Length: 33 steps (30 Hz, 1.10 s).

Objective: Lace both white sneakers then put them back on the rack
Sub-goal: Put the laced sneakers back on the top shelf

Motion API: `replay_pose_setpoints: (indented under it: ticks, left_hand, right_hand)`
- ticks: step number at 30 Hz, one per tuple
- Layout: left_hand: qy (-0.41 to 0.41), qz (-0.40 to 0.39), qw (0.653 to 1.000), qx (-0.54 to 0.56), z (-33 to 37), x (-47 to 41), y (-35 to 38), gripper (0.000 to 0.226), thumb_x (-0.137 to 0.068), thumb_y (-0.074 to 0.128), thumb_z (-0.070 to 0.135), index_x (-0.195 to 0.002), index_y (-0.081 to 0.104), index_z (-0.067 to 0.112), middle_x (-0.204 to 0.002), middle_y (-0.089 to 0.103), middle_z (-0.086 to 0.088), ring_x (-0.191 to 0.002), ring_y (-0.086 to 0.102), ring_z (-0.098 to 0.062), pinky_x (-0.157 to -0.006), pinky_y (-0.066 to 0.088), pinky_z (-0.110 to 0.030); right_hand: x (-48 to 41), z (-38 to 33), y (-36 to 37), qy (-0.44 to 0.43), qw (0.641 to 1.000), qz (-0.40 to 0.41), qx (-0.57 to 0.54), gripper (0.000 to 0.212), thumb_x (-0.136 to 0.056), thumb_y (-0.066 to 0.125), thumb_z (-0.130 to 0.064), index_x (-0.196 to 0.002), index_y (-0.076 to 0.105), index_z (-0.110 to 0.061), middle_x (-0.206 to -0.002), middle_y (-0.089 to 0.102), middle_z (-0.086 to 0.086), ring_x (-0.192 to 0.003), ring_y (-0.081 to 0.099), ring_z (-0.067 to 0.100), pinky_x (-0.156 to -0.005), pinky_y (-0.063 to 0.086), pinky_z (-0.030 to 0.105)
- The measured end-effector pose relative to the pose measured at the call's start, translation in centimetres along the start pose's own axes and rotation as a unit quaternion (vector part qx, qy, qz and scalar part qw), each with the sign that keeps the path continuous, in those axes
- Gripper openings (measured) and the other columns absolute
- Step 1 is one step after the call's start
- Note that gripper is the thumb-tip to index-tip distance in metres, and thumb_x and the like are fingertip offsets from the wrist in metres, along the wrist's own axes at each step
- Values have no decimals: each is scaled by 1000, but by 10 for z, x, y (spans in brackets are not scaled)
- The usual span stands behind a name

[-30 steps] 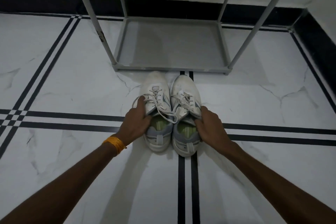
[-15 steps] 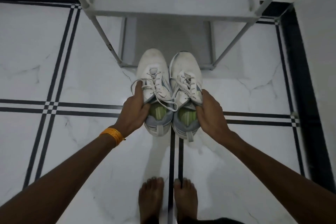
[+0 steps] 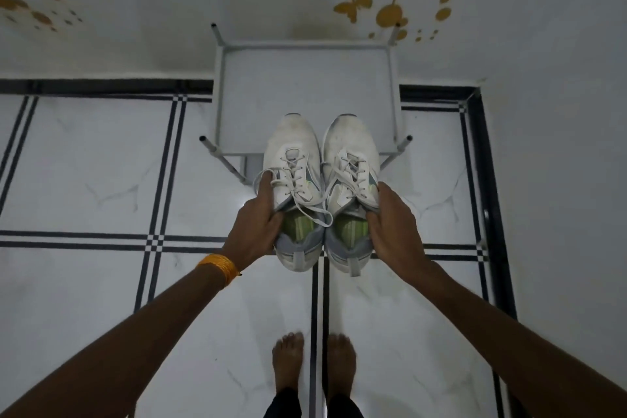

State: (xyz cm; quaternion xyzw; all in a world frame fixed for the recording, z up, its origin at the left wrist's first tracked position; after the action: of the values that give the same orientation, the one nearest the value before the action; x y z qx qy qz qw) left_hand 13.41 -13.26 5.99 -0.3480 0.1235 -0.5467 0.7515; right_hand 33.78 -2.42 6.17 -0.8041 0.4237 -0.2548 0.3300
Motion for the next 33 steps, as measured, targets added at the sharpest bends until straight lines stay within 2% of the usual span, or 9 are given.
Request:
replay_pose_setpoints:
  ticks: [3, 8, 12, 16, 19, 25, 30, 33]
  left_hand:
    - [0, 9, 1000, -2, 16, -42, -28, 64, -95, 49, 10, -150, 15, 13, -120, 64, -19, -92, 67, -37, -80, 56, -40]
    - [7, 14, 1000, -1, 5, -116, -46, 66, -92, 47, 9, -149, 14, 13, -116, 66, -20, -89, 68, -38, -81, 59, -48]
    - [6, -3, 1000, -17, -19, -179, -45, 70, -90, 49, 7, -150, 13, 10, -115, 66, -21, -91, 67, -41, -83, 56, -44]
    - [-9, -23, 999, -26, -46, -229, -39, 73, -91, 51, 4, -152, 10, 5, -116, 65, -26, -96, 65, -42, -83, 50, -37]
    - [-9, -42, 999, -25, -66, -258, -31, 73, -92, 50, 5, -152, 9, 6, -121, 63, -27, -100, 64, -43, -89, 52, -41]
    - [-26, -92, 994, -57, -110, -290, -10, 74, -93, 48, 7, -154, 6, 7, -120, 62, -31, -103, 63, -45, -93, 51, -49]
    - [-35, -100, 993, -54, -119, -296, 0, 75, -94, 48, 9, -154, 4, 10, -125, 60, -30, -105, 62, -44, -95, 50, -49]
    - [-43, -104, 992, -56, -119, -298, 3, 76, -94, 49, 9, -154, 3, 9, -127, 59, -29, -106, 62, -44, -95, 50, -48]
  right_hand:
    - [-42, -19, -17, -3, 1000, -3, -5, 40, -93, 46, -7, -133, 44, -5, -120, 60, 14, -103, 60, 28, -88, 52, 41]
    - [-124, -29, -15, -7, 1000, 1, 7, 38, -94, 47, -11, -132, 44, -4, -116, 60, 15, -100, 60, 28, -83, 53, 38]
    - [-188, -24, 0, 7, 999, -17, 26, 41, -91, 44, -15, -130, 45, -5, -116, 60, 16, -101, 59, 31, -85, 53, 46]
    - [-237, -15, 20, 44, 997, -41, 48, 39, -91, 43, -16, -128, 46, -4, -117, 59, 17, -104, 58, 33, -87, 50, 44]
    - [-261, -5, 40, 58, 996, -51, 49, 39, -92, 47, -10, -130, 45, -3, -119, 59, 17, -106, 58, 33, -88, 49, 42]
    - [-285, 21, 79, 91, 992, -73, 37, 43, -94, 48, -11, -136, 42, -4, -125, 57, 17, -112, 57, 33, -95, 48, 41]
    - [-290, 36, 89, 70, 996, -59, 20, 46, -94, 44, -18, -135, 42, 0, -123, 57, 20, -109, 58, 35, -93, 50, 48]
    - [-300, 44, 96, 86, 992, -94, 21, 42, -95, 53, -24, -132, 44, -5, -121, 58, 17, -108, 58, 32, -92, 50, 45]
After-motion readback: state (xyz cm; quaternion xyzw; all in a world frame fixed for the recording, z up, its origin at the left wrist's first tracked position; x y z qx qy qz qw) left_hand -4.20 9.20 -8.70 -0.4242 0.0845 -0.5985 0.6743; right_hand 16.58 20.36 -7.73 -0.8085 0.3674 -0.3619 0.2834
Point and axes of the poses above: each hand's wrist, its own x-axis away from the middle knuckle, its own y-axis out of the palm, z = x × y, the point moved 9 cm from there along -x, towards the middle knuckle
